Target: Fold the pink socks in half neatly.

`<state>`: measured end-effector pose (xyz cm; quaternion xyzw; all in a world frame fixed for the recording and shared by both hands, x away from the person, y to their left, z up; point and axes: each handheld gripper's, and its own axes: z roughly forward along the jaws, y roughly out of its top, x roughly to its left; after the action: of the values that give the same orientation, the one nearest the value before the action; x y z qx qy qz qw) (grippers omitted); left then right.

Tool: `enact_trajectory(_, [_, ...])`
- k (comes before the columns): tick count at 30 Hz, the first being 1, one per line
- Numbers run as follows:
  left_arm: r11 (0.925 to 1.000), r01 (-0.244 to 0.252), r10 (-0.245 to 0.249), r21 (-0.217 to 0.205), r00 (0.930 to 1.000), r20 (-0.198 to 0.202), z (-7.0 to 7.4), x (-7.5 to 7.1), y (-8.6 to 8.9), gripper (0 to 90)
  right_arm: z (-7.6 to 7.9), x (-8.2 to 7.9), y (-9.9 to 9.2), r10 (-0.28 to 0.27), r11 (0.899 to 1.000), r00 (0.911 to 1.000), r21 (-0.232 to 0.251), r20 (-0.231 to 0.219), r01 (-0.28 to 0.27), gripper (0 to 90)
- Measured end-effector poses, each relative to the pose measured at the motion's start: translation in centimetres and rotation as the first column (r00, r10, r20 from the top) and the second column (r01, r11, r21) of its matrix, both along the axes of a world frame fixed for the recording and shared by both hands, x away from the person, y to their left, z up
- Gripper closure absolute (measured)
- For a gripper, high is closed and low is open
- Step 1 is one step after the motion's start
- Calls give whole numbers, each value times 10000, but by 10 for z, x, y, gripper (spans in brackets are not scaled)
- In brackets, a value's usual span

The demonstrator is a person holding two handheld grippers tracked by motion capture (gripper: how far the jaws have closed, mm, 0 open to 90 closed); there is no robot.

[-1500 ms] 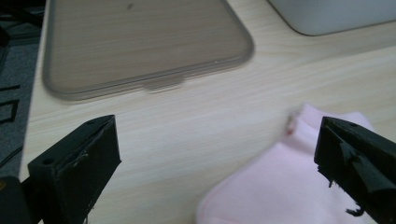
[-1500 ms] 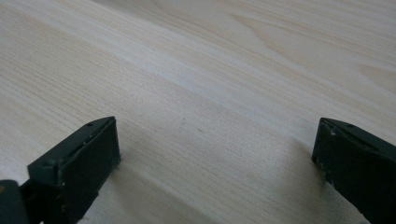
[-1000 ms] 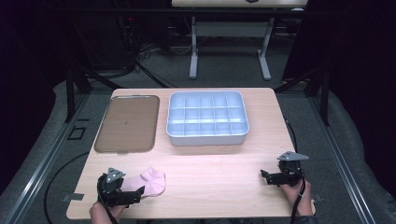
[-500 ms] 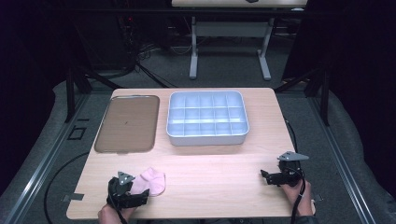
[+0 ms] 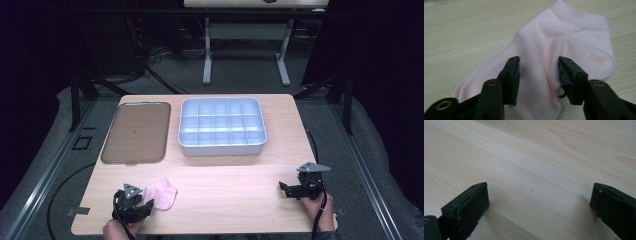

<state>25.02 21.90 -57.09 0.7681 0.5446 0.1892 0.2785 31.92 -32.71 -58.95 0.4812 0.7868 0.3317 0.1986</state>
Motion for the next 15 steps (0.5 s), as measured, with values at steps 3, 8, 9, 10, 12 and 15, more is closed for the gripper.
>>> enact_trajectory(3, [9999, -59, 61, -92, 9998, 166, -1, 0, 2, 646, 0, 0, 0, -1, 10000, 10000, -3, 1, 1, 14])
enact_trajectory(8, [9996, -144, 160, -255, 9978, 639, -5, -3, 7, 761, 0, 0, 0, -19, 10000, 10000, 15, 12, 19, 14])
enact_trajectory(9, [9994, -71, 98, -332, 9966, 819, -7, -5, 8, 770, 0, 0, 0, -1, 10000, 10000, -3, -2, 1, 14])
enact_trajectory(10, [9993, -27, 58, -367, 9963, 860, -7, -5, 9, 776, 0, 0, 0, -9, 10000, 10000, 16, 4, 9, 14])
enact_trajectory(12, [9991, -12, 51, -419, 9957, 922, -6, -5, 10, 782, 0, 0, 0, -11, 10000, 10000, 11, 0, 11, 14])
enact_trajectory(15, [9979, 41, 29, -643, 9941, 1084, -3, -7, 10, 783, 0, 0, 0, -10, 10000, 10000, 11, -2, 10, 14])
